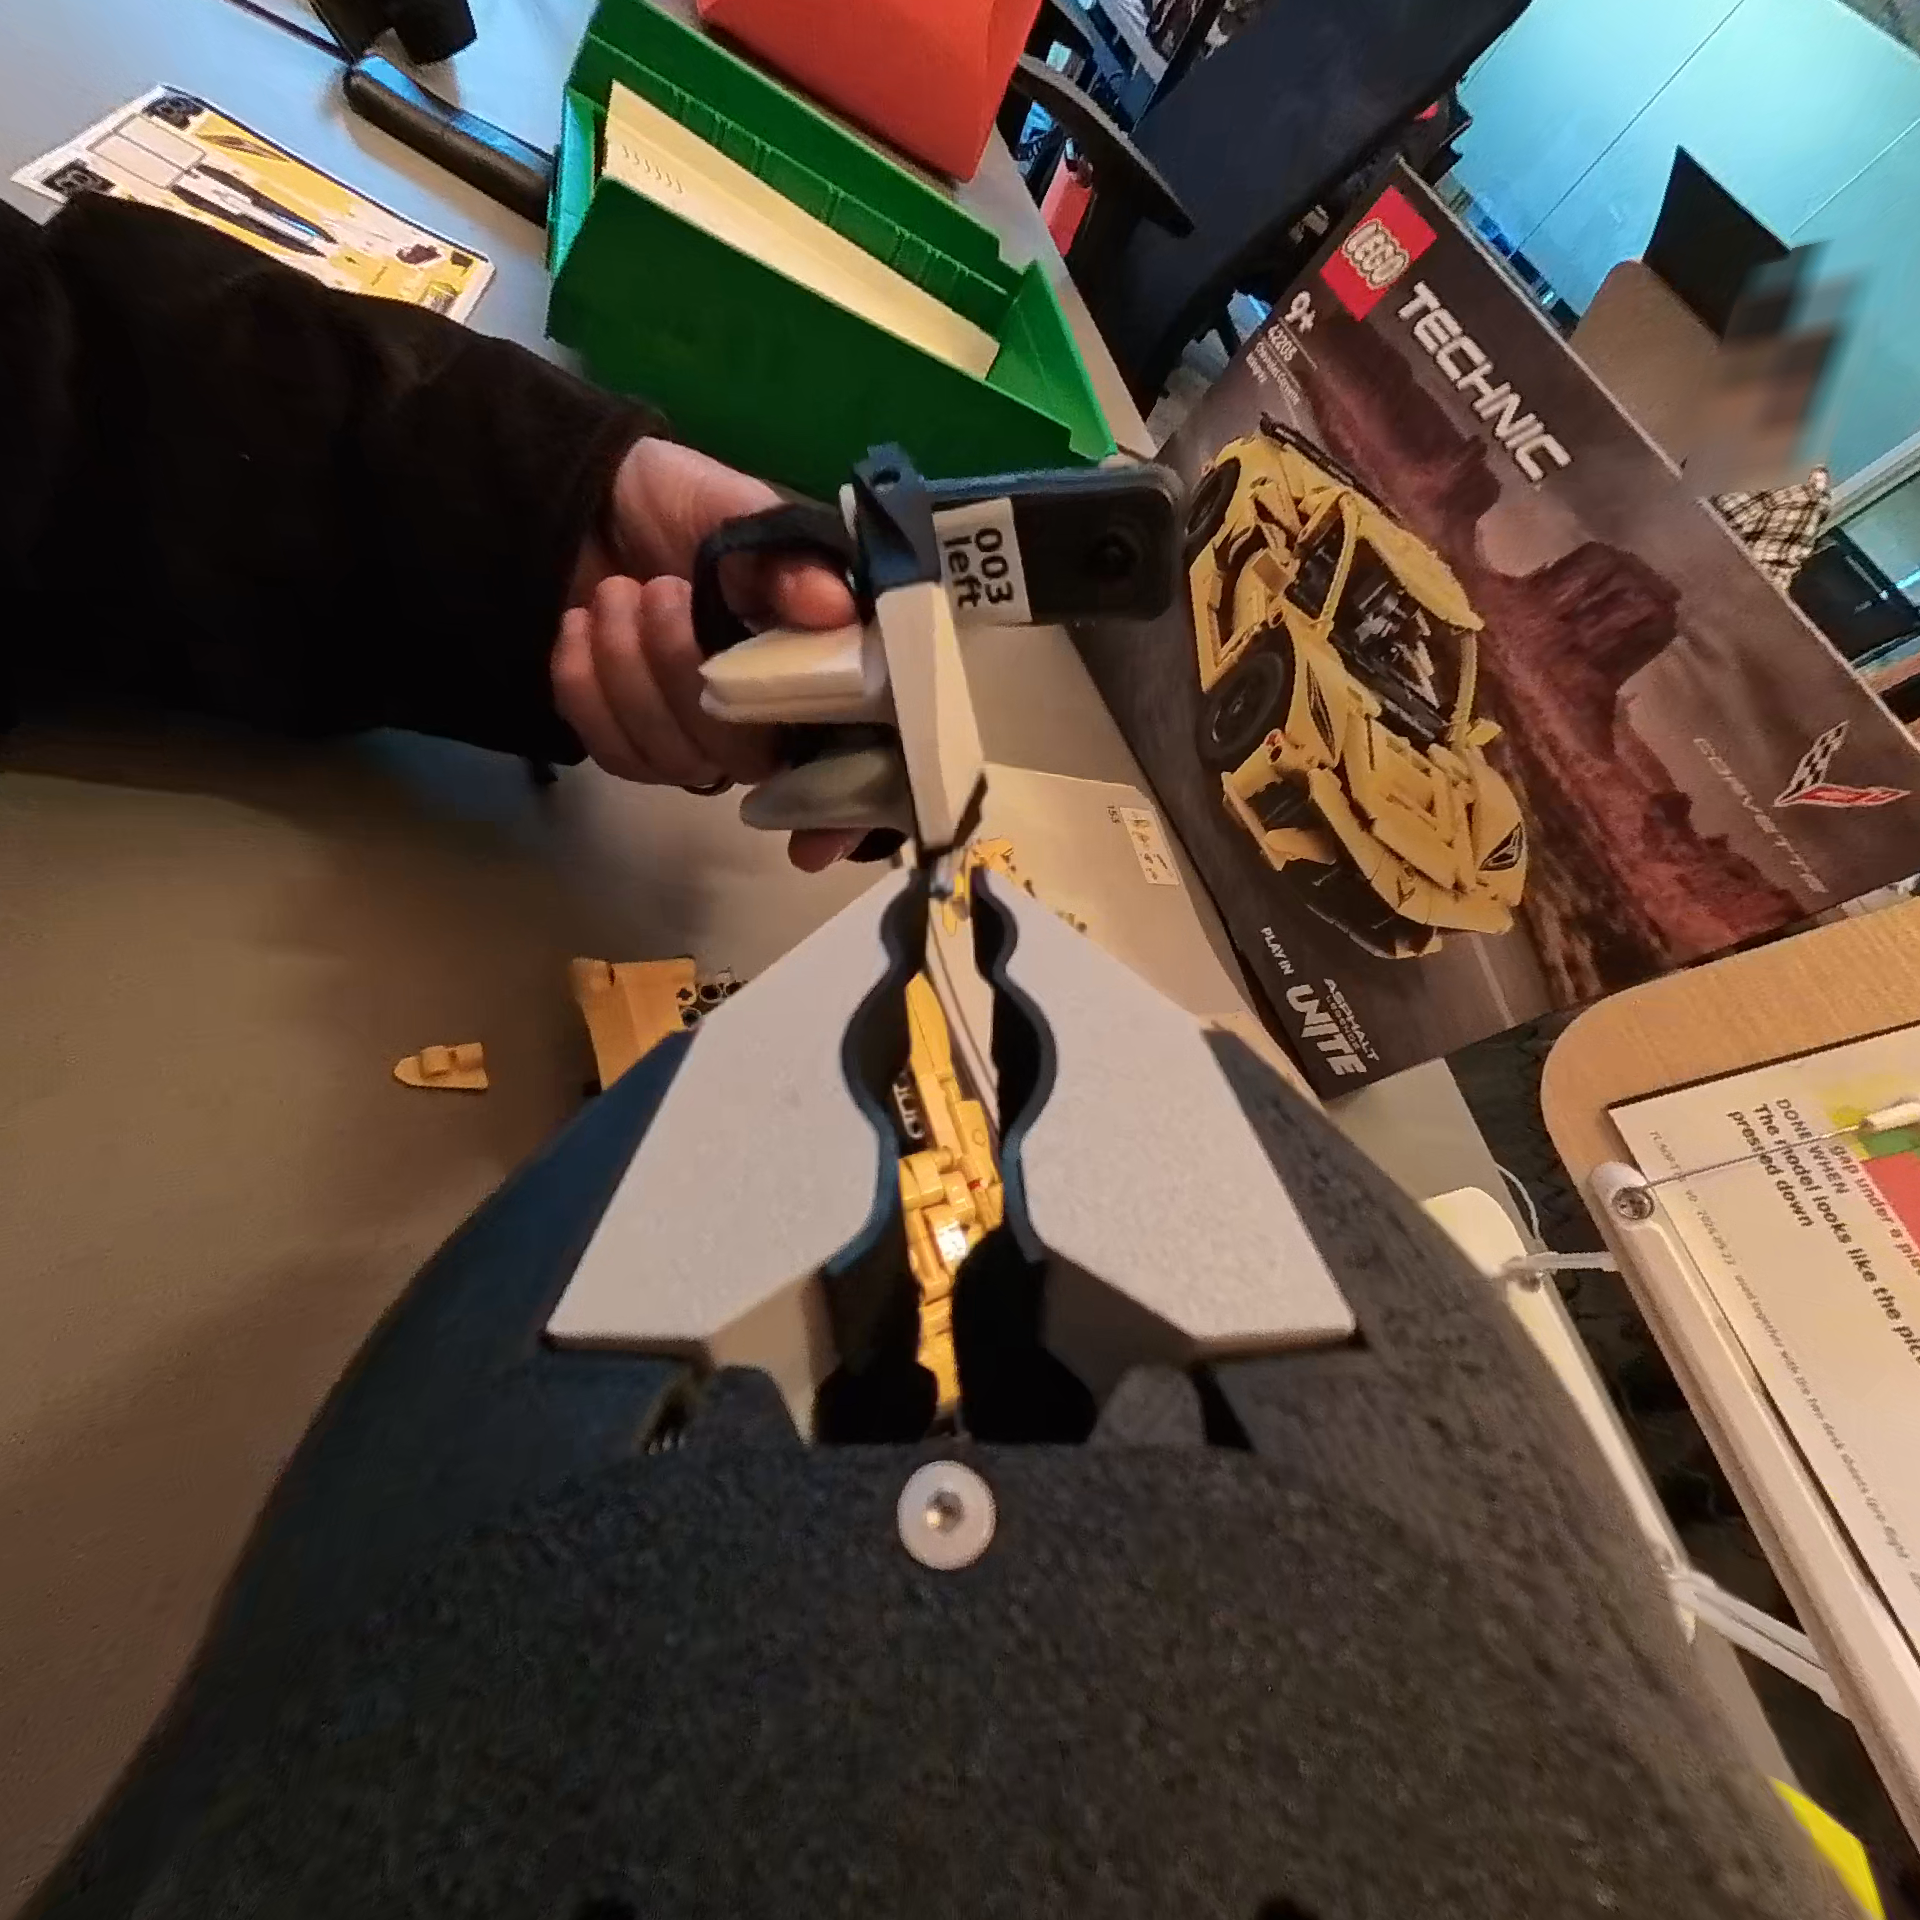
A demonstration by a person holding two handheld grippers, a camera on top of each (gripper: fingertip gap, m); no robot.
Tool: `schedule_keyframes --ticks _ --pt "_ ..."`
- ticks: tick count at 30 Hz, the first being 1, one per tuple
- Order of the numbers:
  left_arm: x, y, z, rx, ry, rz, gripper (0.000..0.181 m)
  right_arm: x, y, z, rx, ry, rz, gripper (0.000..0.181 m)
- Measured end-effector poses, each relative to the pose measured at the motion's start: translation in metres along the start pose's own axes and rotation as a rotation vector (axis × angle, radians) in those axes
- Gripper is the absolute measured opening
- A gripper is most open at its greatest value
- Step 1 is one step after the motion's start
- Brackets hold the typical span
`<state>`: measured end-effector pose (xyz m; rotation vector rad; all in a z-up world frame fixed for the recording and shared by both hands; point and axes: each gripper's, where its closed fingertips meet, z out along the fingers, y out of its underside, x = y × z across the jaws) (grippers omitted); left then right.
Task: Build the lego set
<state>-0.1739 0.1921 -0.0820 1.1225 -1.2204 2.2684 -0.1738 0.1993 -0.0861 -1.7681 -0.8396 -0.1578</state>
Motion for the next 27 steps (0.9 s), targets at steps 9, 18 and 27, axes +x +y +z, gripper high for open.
schedule_keyframes --ticks 9,18,27 --pt "0.002 0.001 0.000 -0.002 0.008 0.021 0.004 -0.003 -0.002 0.001 0.009 -0.046 0.048 0.003" --pt "0.001 0.002 0.002 -0.004 0.022 0.011 0.004 -0.005 -0.001 0.001 0.024 -0.090 0.078 0.003" --pt "-0.011 -0.001 -0.011 -0.031 -0.149 0.119 0.004 -0.011 0.004 -0.006 0.034 -0.158 0.263 0.025"
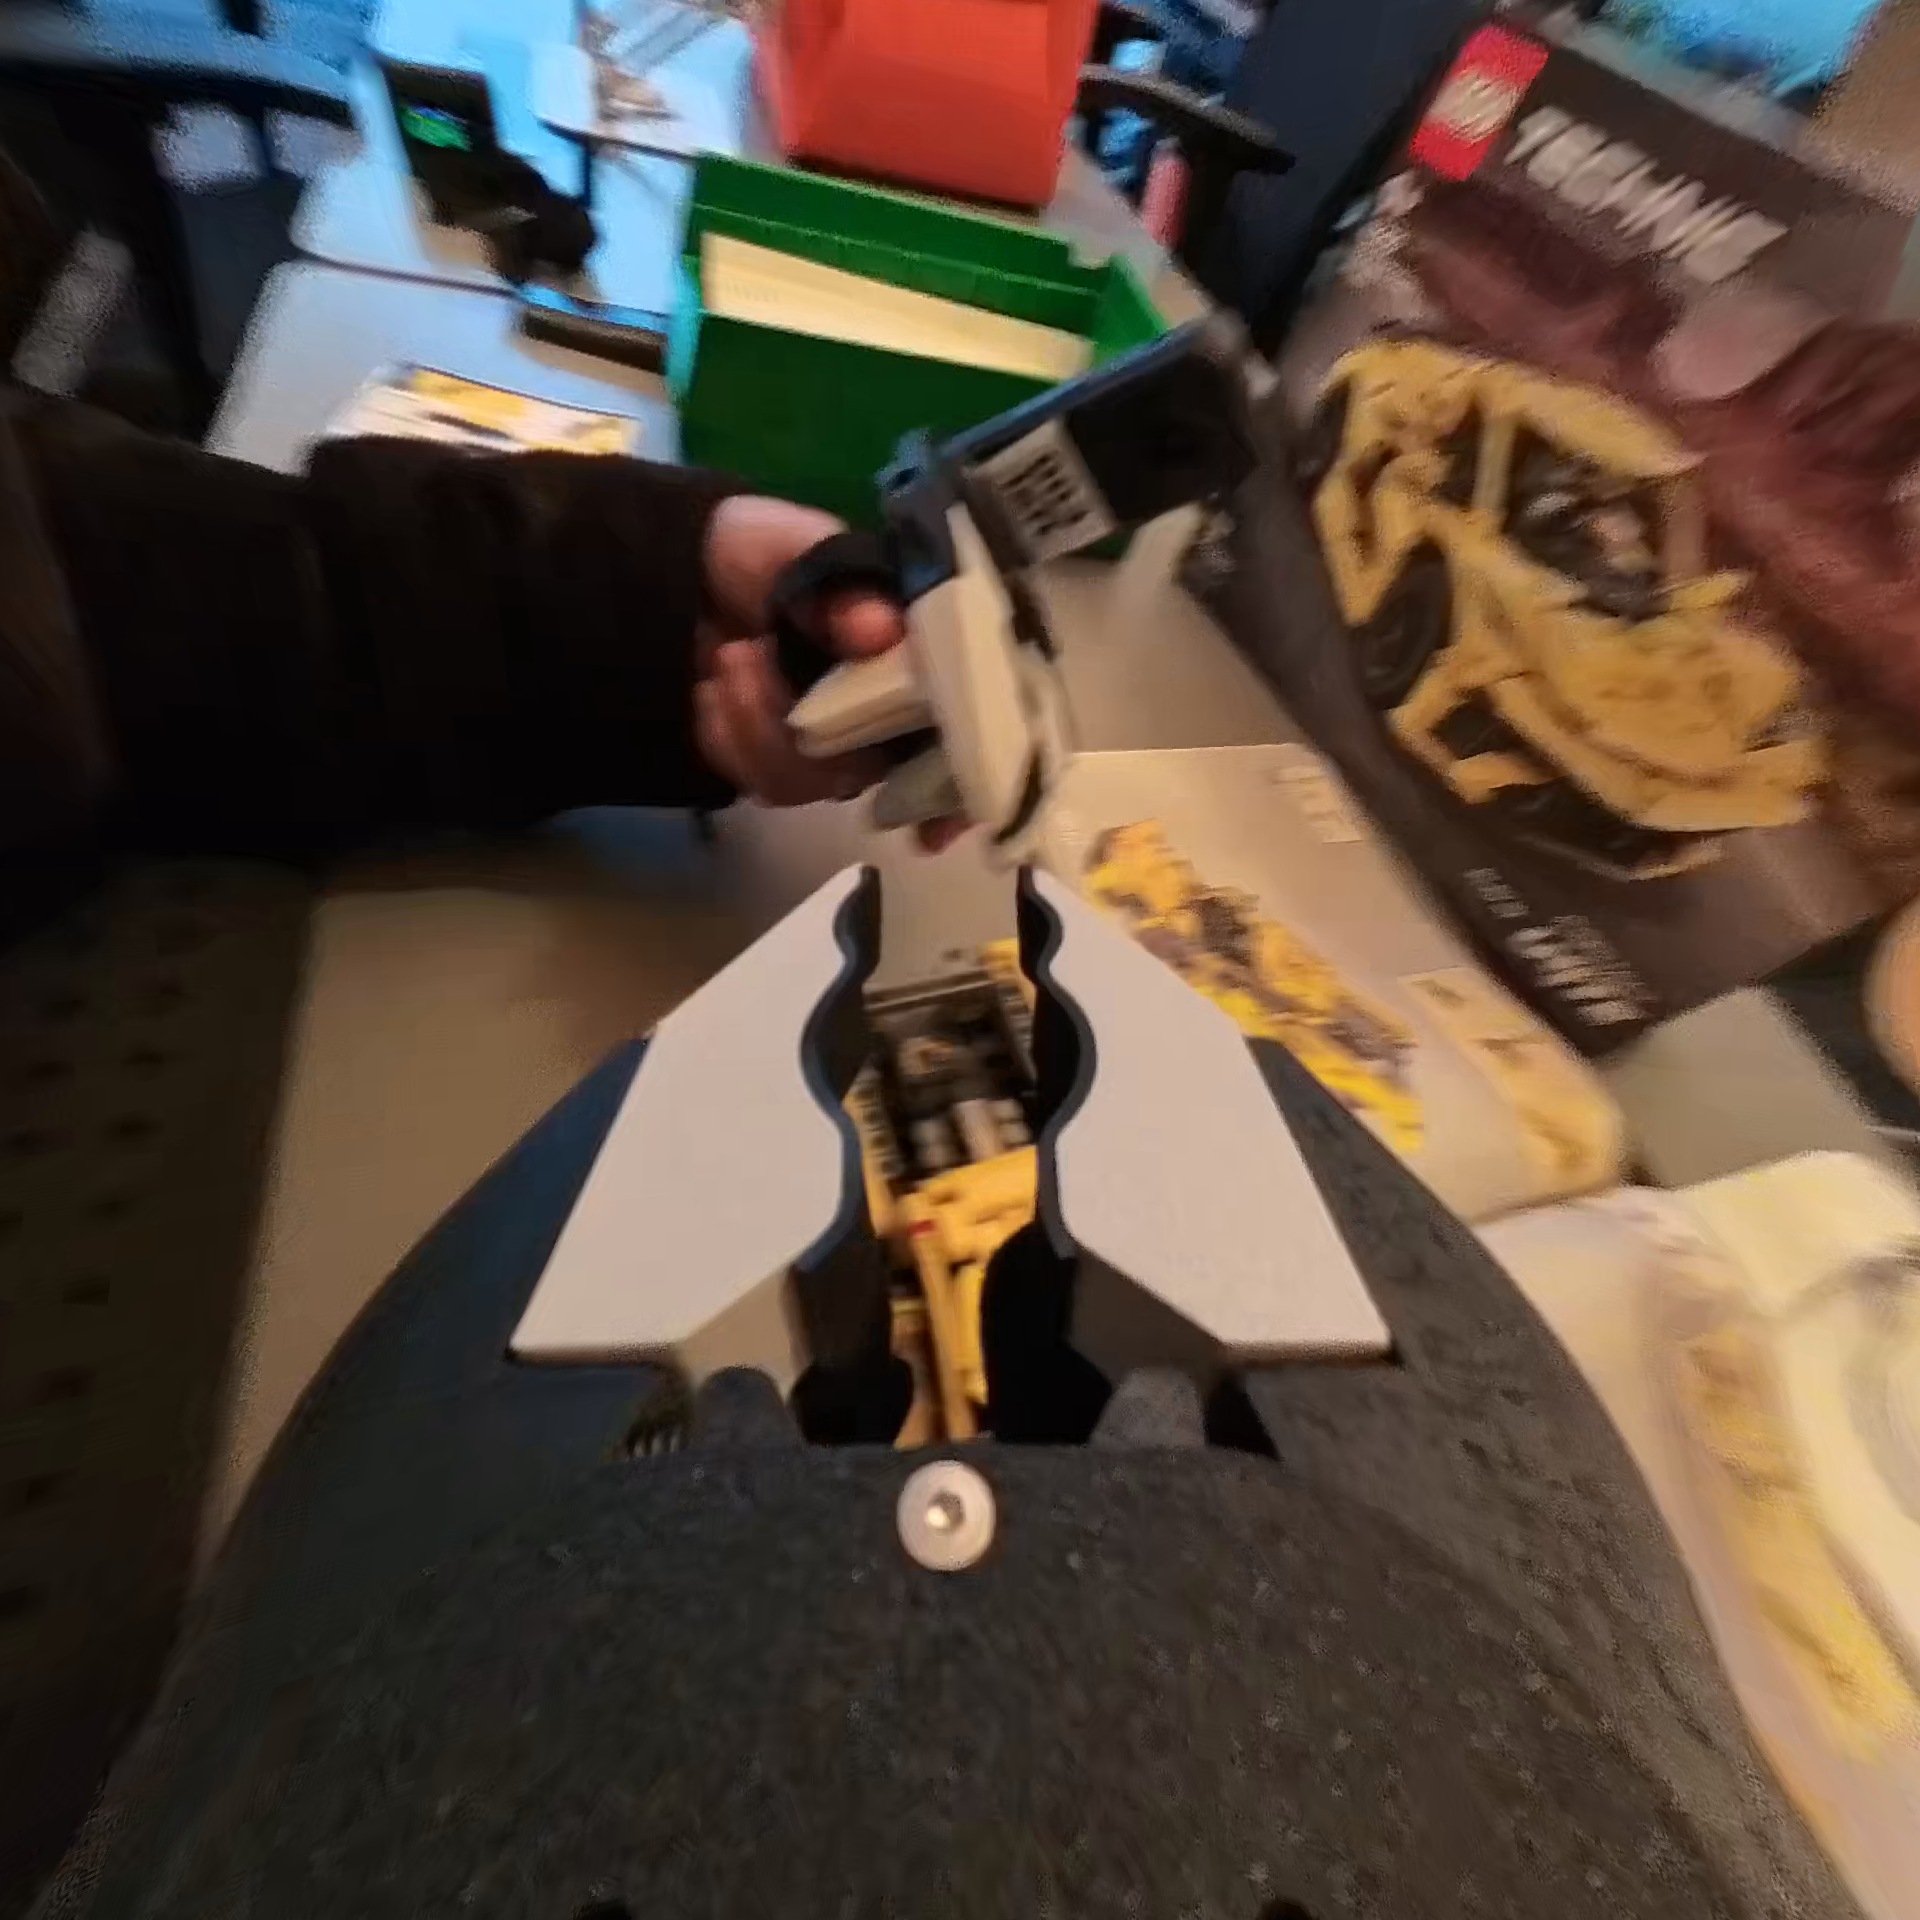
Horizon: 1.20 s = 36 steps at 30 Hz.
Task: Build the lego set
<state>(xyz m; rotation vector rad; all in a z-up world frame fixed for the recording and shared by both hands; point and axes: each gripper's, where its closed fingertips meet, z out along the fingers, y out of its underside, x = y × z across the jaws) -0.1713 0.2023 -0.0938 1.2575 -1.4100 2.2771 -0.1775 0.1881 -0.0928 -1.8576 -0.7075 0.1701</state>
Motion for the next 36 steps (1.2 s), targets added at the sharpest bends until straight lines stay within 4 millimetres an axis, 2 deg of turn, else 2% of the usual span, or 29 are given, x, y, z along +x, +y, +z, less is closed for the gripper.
schedule_keyframes --ticks 2,3,5,7,8,11,18,23,28,30,33,36 --pt "0.003 -0.009 -0.019 0.043 -0.037 0.033 0.004 -0.040 0.015 0.002 -0.056 -0.216 0.105 0.023" --pt "0.006 -0.014 -0.028 0.068 -0.046 0.057 0.004 -0.056 0.029 0.009 -0.114 -0.273 0.150 0.030" --pt "0.010 -0.020 -0.041 0.102 -0.070 0.092 0.004 -0.085 0.061 0.026 -0.224 -0.316 0.177 0.035" --pt "0.010 -0.025 -0.049 0.135 -0.087 0.101 0.004 -0.101 0.081 0.041 -0.271 -0.292 0.181 0.035" --pt "0.012 -0.027 -0.051 0.147 -0.082 0.103 0.004 -0.106 0.088 0.047 -0.293 -0.289 0.179 0.034" --pt "0.016 -0.028 -0.049 0.146 -0.068 0.126 0.004 -0.103 0.107 0.061 -0.353 -0.236 0.128 0.028" --pt "0.033 -0.023 -0.043 0.121 -0.002 0.170 0.004 -0.102 0.118 0.069 -0.374 -0.244 0.031 0.020" --pt "0.049 -0.012 -0.034 0.065 0.080 0.191 0.004 -0.106 0.119 0.078 -0.367 -0.265 -0.010 0.016" --pt "0.049 -0.009 -0.030 0.044 0.068 0.217 0.004 -0.109 0.118 0.072 -0.358 -0.307 -0.005 0.015" --pt "0.045 -0.011 -0.029 0.056 0.037 0.247 0.004 -0.108 0.104 0.065 -0.290 -0.310 0.039 0.015" --pt "0.039 -0.012 -0.024 0.059 -0.018 0.315 0.004 -0.094 0.065 0.041 -0.129 -0.337 0.211 0.015" --pt "0.035 -0.012 -0.014 0.054 -0.037 0.373 0.004 -0.060 0.046 0.015 -0.067 -0.276 0.311 0.015"
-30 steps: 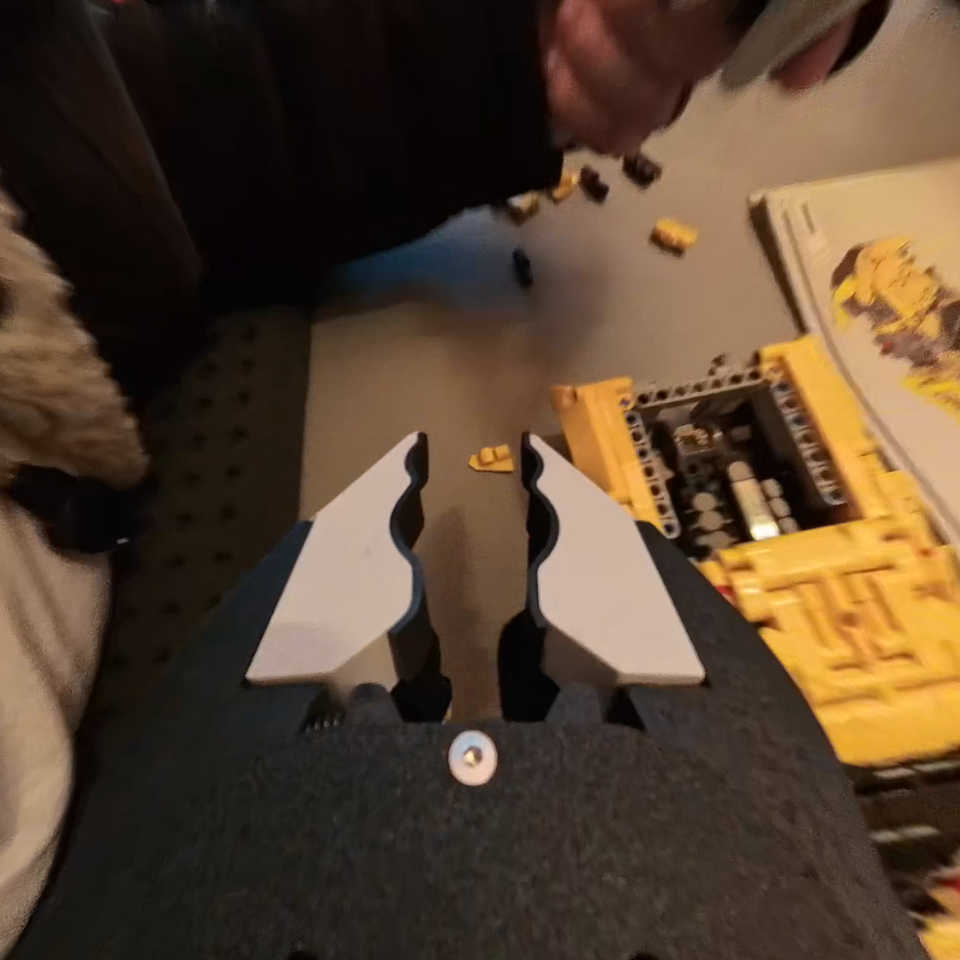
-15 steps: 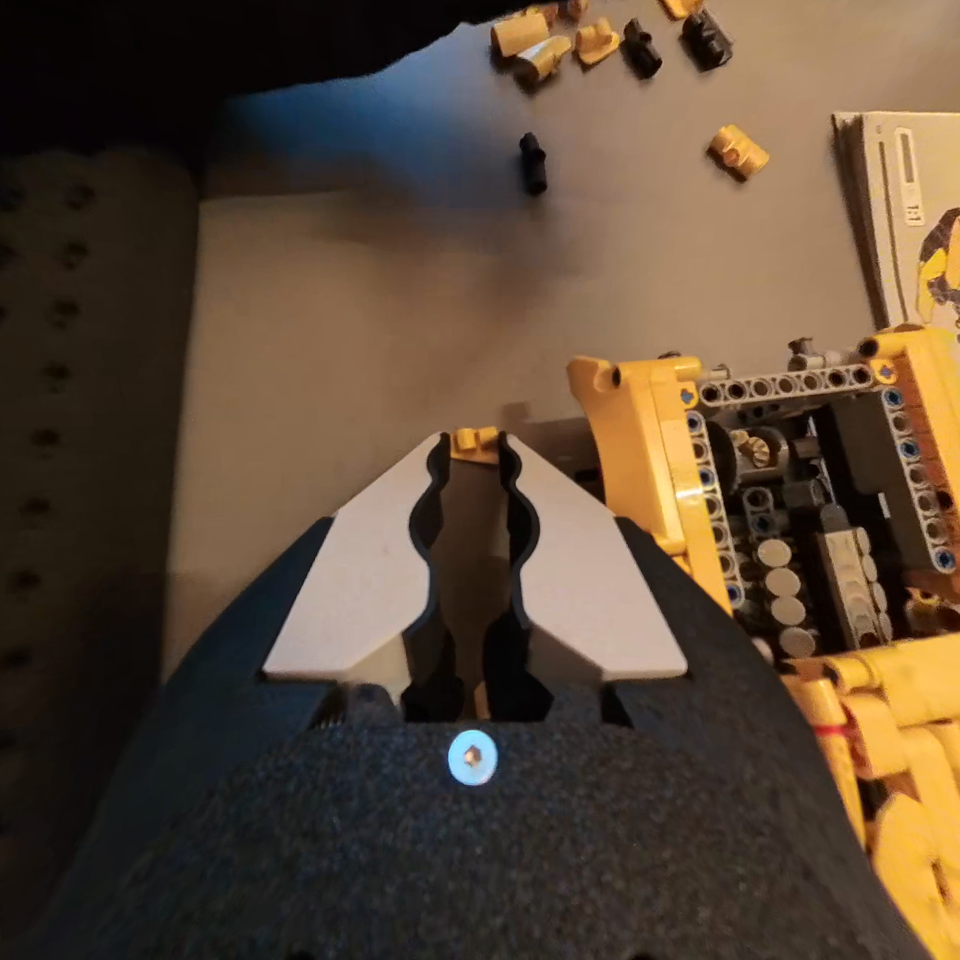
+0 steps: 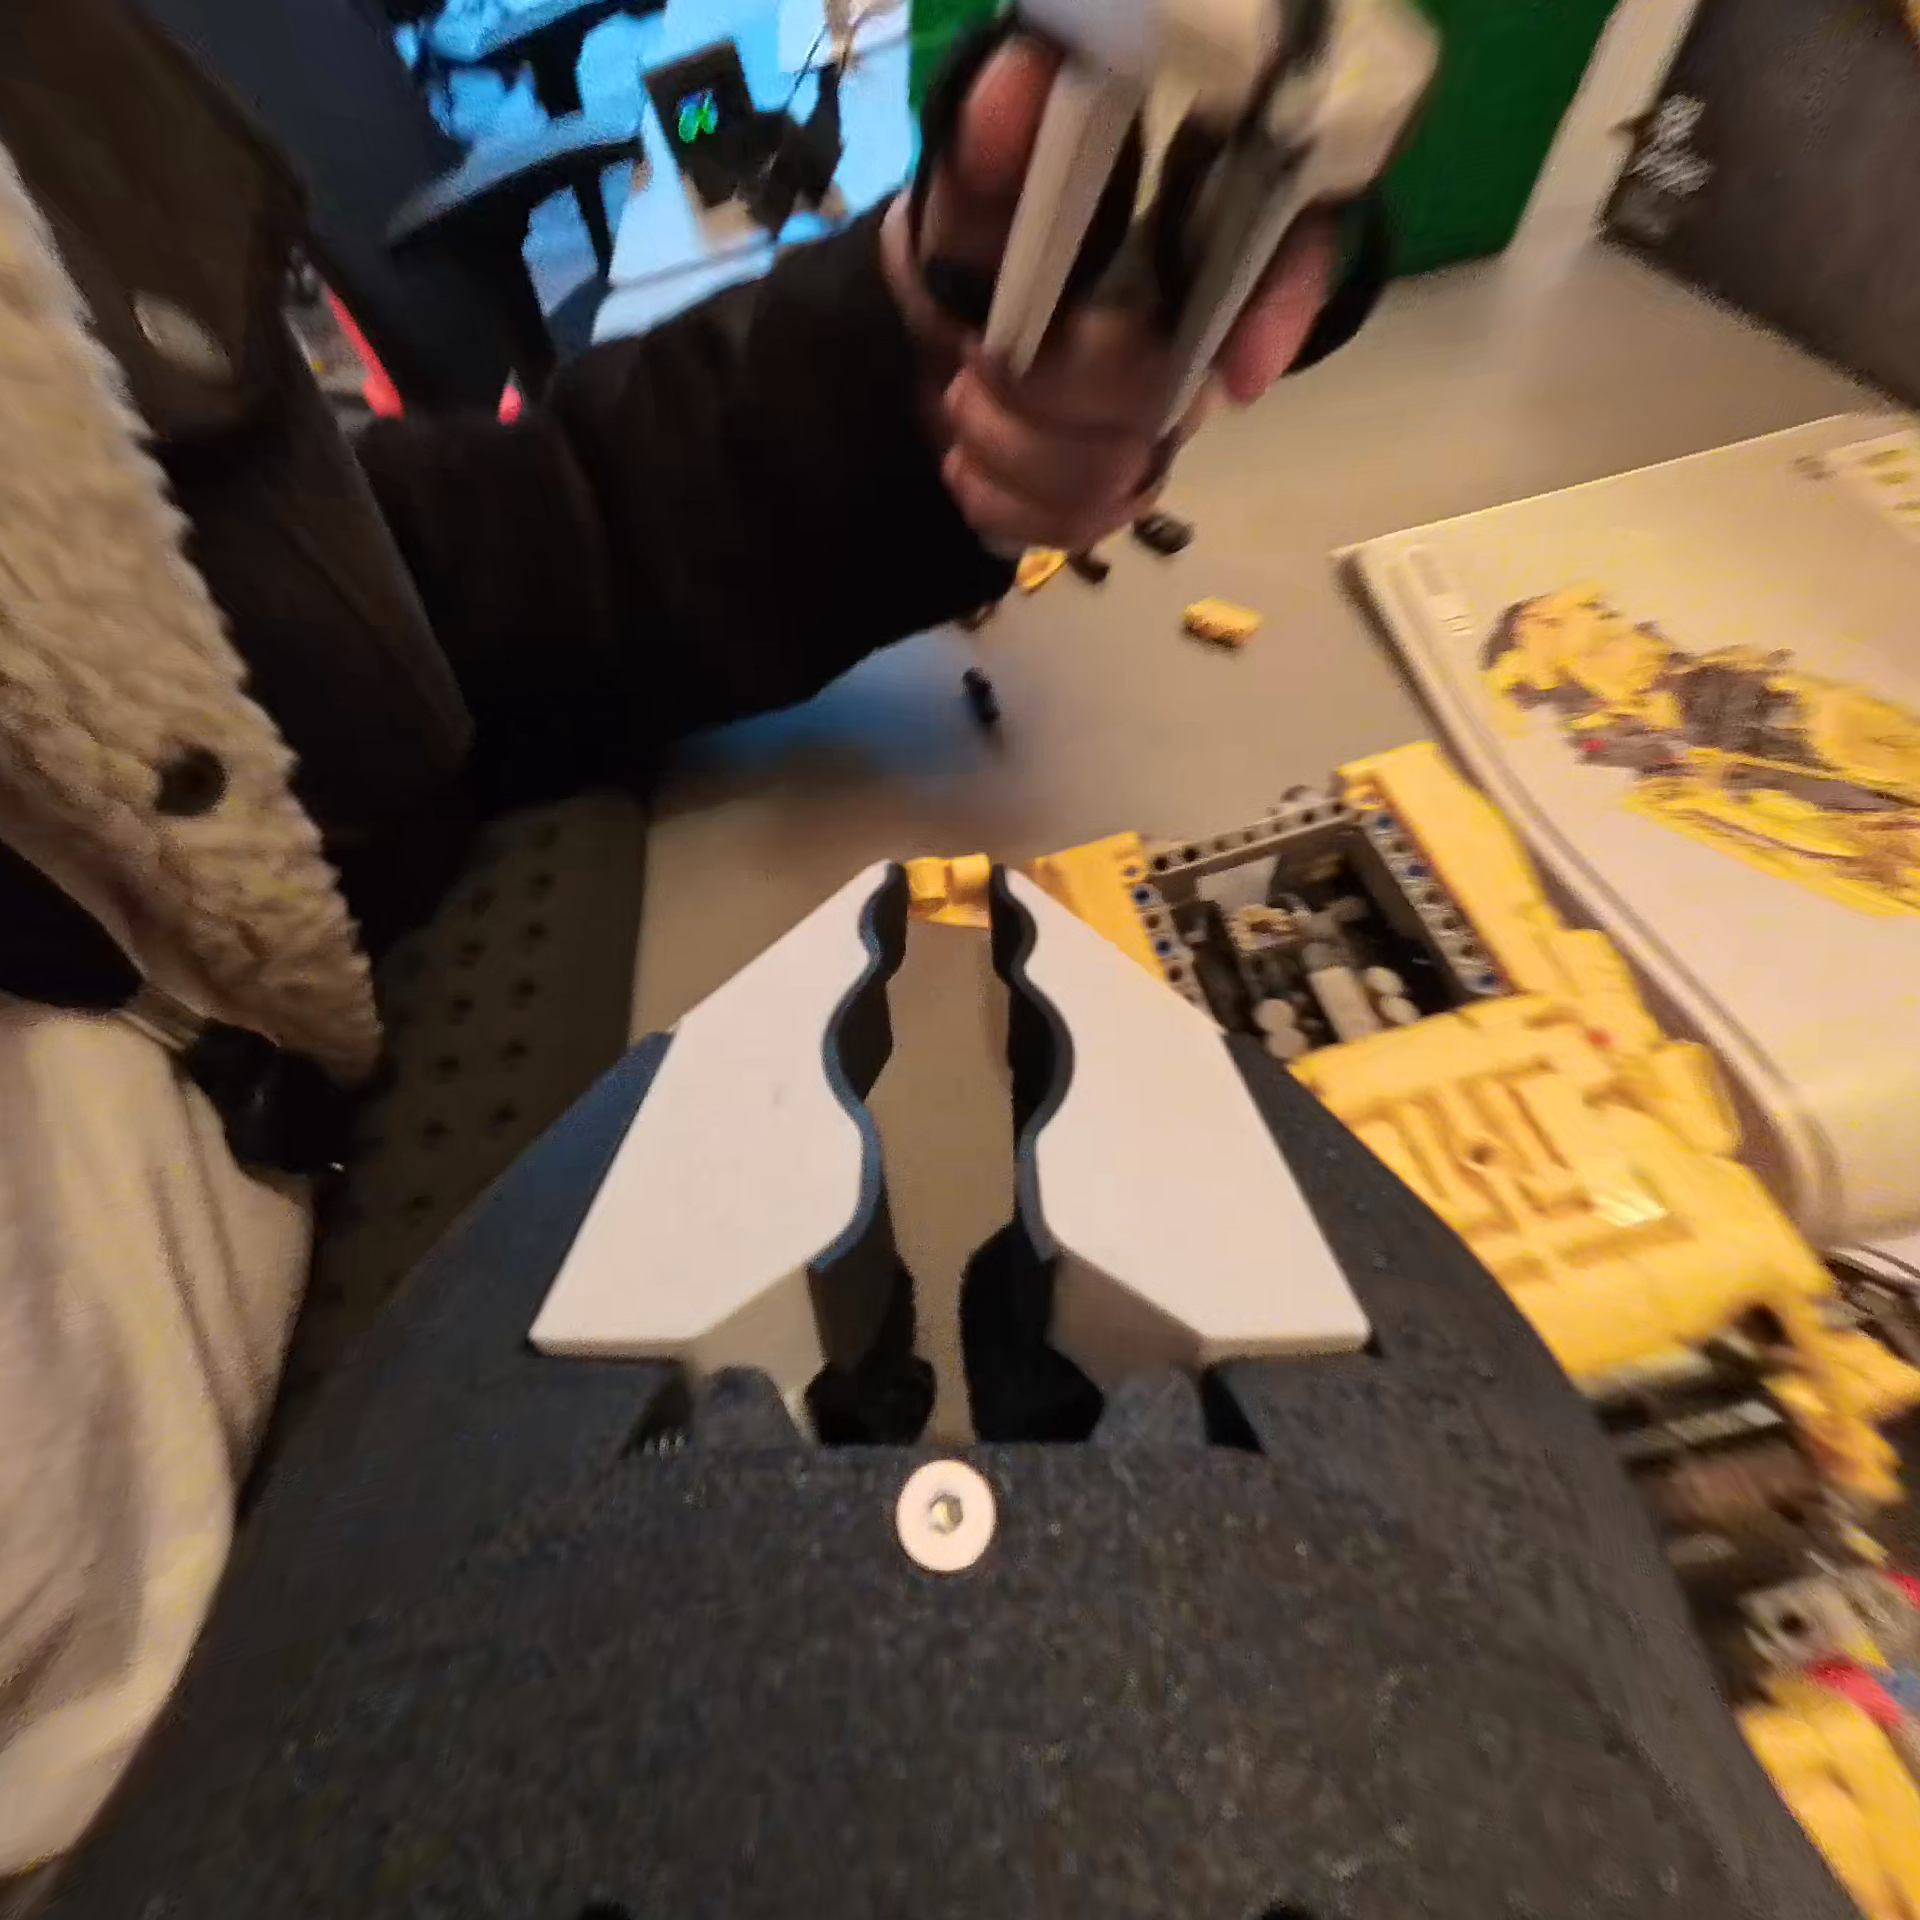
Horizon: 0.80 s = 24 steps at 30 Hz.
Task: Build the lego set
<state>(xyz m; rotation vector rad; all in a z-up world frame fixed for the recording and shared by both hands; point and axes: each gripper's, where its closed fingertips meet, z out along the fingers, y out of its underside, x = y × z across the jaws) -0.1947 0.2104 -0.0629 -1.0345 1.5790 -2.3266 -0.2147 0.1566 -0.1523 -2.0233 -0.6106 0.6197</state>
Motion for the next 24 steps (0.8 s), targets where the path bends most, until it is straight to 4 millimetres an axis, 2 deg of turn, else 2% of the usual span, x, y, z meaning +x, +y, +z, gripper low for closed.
schedule_keyframes --ticks 2,4,7,13,24 --pt "-0.001 0.005 0.010 -0.022 -0.003 0.047 0.004 0.018 -0.015 -0.023 0.049 0.076 0.034 0.015" --pt "-0.004 0.010 0.018 -0.040 -0.017 0.069 0.004 0.027 -0.026 -0.041 0.074 0.065 0.116 0.015" --pt "-0.012 0.017 0.030 -0.059 -0.030 0.043 0.004 0.033 -0.032 -0.056 0.084 0.035 0.153 0.015" --pt "-0.014 0.040 0.049 -0.174 -0.042 0.073 0.004 0.034 -0.028 -0.058 0.053 0.030 0.105 0.015" --pt "-0.010 0.050 0.055 -0.226 -0.040 0.125 0.004 0.034 -0.029 -0.053 0.054 0.036 0.095 0.015"
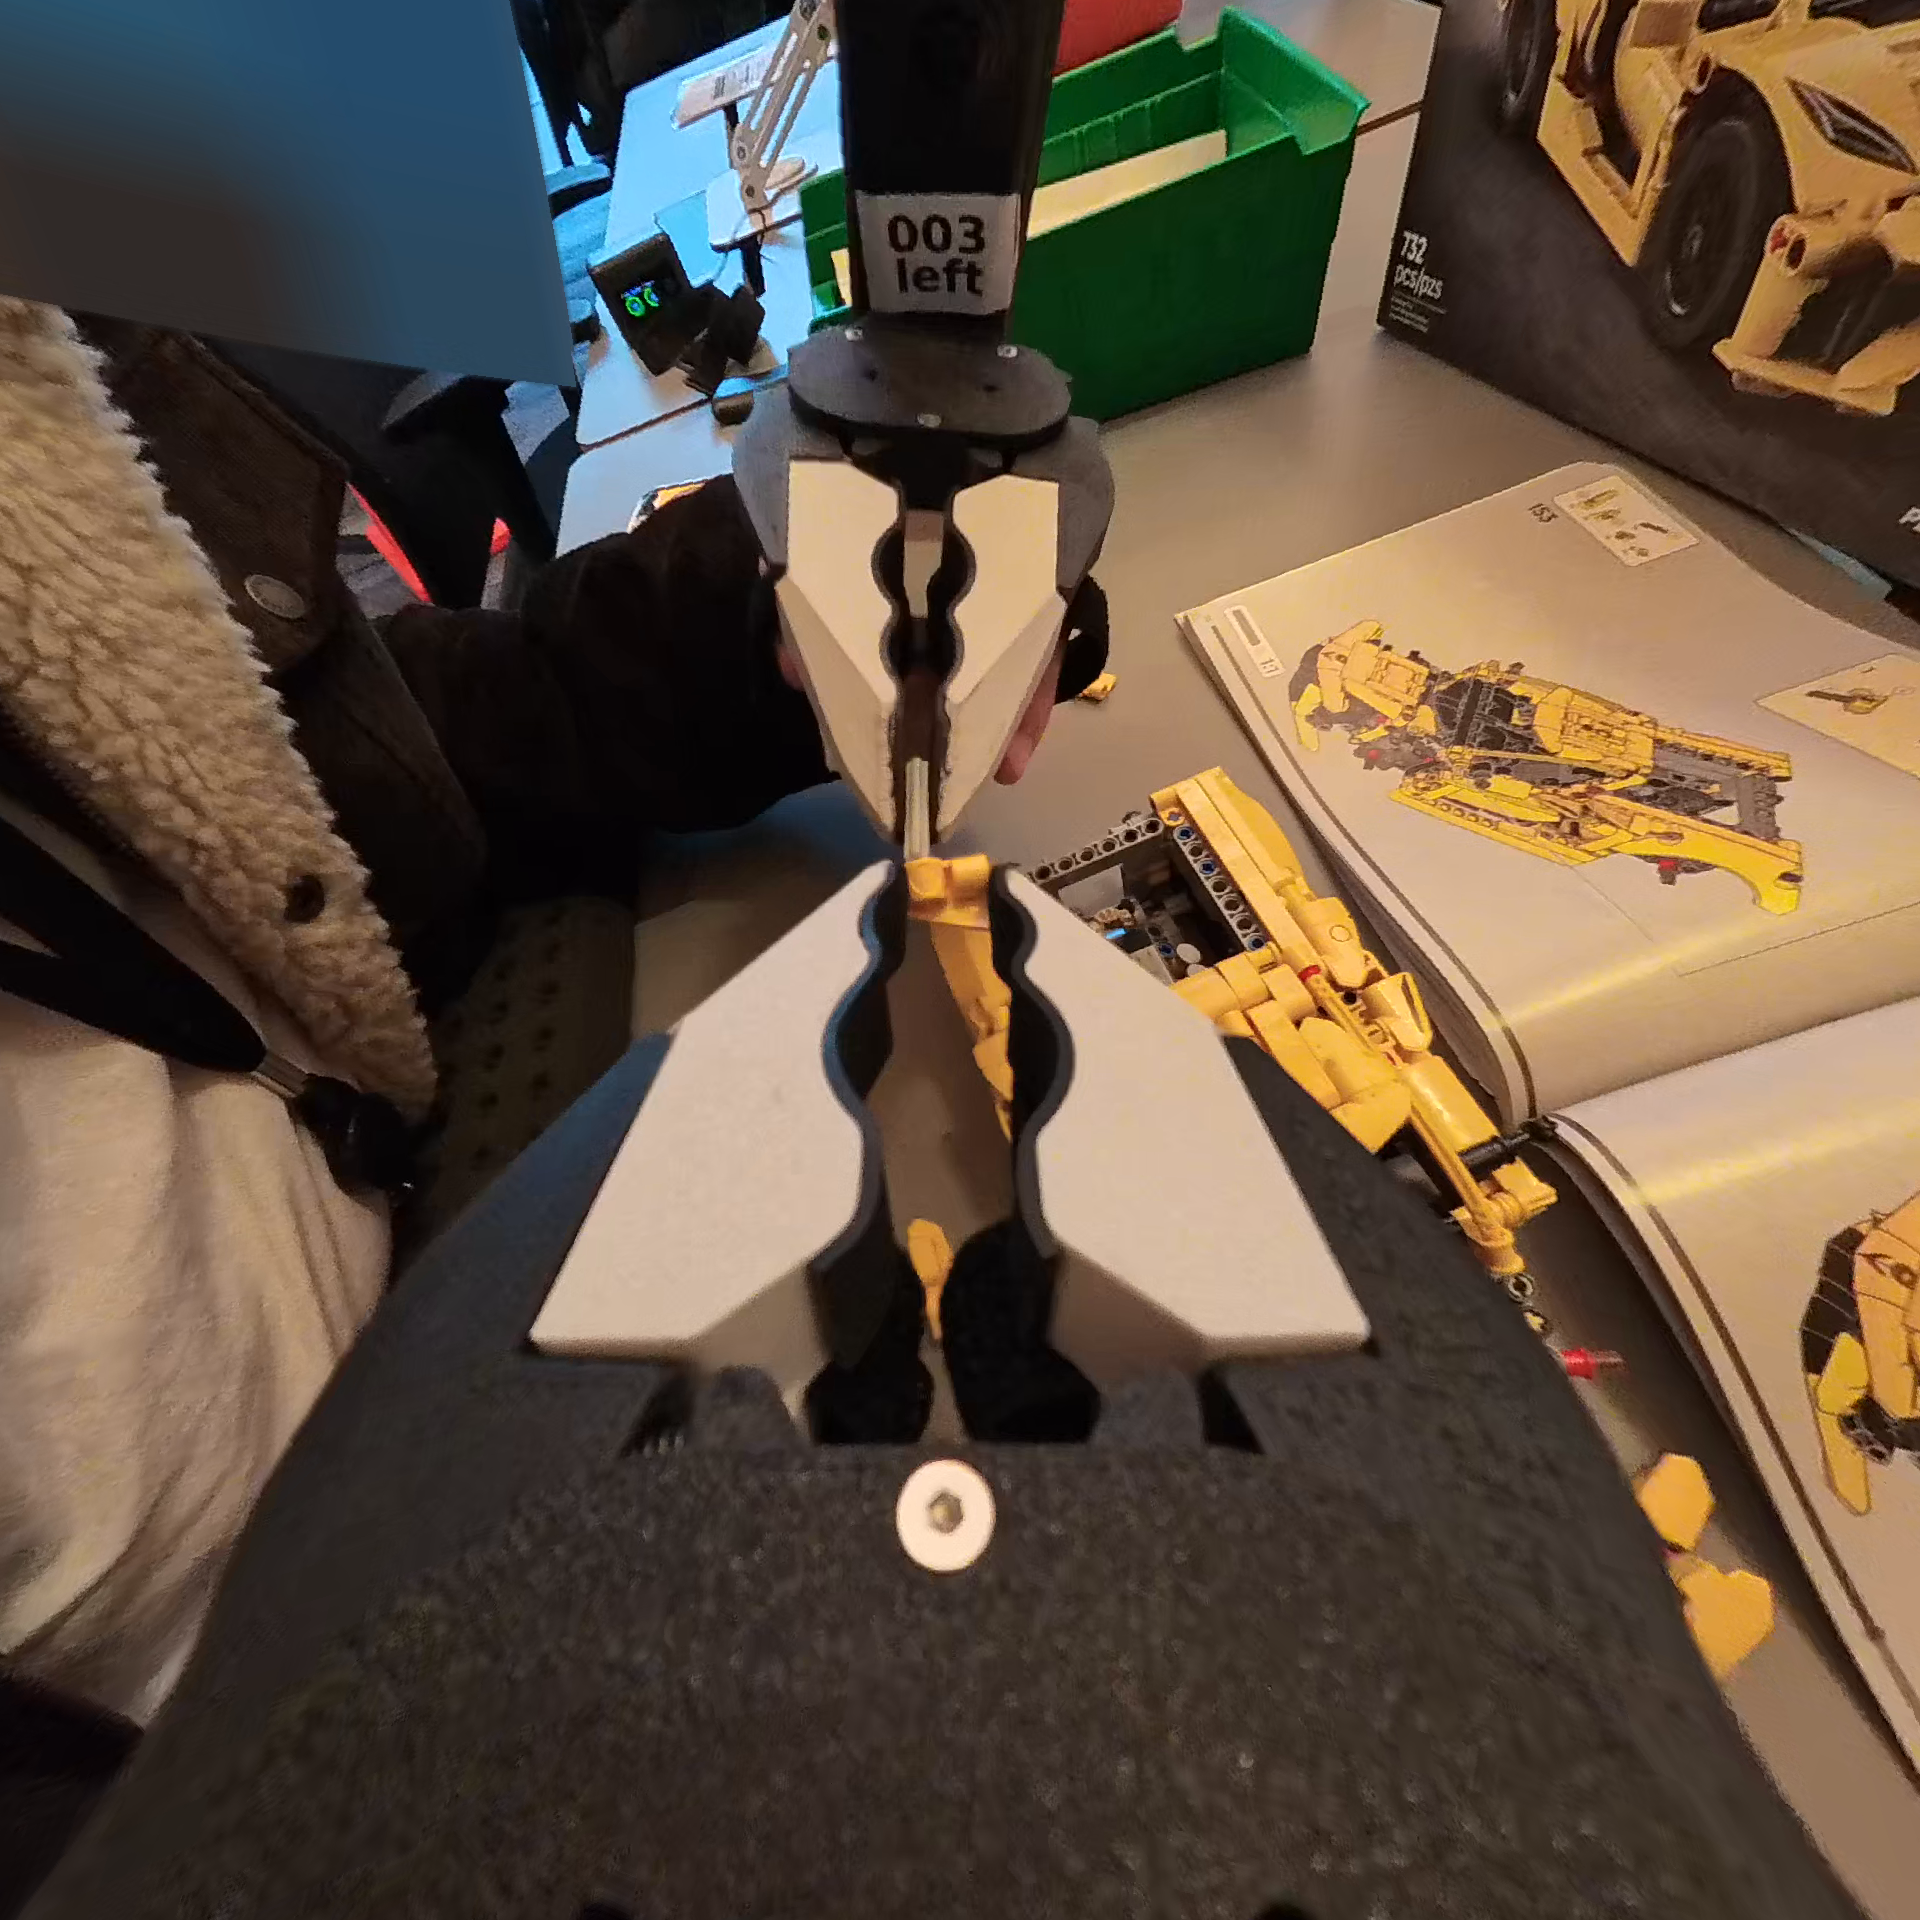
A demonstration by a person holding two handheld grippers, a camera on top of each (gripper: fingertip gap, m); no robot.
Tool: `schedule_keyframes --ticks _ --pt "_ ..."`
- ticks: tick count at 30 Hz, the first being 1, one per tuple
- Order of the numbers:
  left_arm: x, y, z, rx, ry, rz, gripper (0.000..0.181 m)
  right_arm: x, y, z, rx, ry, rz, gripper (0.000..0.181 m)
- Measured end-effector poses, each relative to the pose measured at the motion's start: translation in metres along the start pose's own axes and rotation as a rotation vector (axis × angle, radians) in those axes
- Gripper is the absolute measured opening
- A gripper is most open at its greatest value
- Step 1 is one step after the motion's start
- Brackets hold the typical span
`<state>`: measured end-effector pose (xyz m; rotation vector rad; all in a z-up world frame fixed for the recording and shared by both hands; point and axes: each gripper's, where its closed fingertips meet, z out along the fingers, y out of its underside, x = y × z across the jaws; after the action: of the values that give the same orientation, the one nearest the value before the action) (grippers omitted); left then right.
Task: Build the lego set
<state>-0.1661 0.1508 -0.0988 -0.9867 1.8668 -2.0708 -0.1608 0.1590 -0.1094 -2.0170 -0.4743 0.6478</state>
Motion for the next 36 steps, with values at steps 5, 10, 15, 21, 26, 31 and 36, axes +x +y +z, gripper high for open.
schedule_keyframes --ticks 5,10,15,21,26,31,36 --pt "-0.004 0.011 0.003 -0.072 -0.045 0.041 0.004 0.002 0.008 0.002 -0.057 0.028 -0.018 0.014" --pt "-0.006 0.014 0.006 -0.105 -0.084 0.082 0.004 0.004 0.012 0.002 -0.057 0.040 -0.007 0.014" --pt "-0.008 0.005 0.006 -0.038 -0.090 0.088 0.004 0.006 0.003 -0.003 0.050 0.043 0.040 0.014" --pt "-0.010 -0.030 0.007 0.186 -0.103 0.095 0.004 0.011 -0.028 -0.019 0.393 0.006 0.189 0.014" --pt "-0.011 -0.033 0.006 0.210 -0.092 0.068 0.004 0.013 -0.031 -0.021 0.465 -0.008 0.228 0.014" --pt "-0.011 -0.028 0.006 0.176 -0.106 0.078 0.004 0.013 -0.026 -0.018 0.414 0.033 0.193 0.015" --pt "-0.006 -0.026 0.006 0.172 -0.066 0.054 0.004 0.008 -0.026 -0.017 0.402 0.035 0.160 0.015"
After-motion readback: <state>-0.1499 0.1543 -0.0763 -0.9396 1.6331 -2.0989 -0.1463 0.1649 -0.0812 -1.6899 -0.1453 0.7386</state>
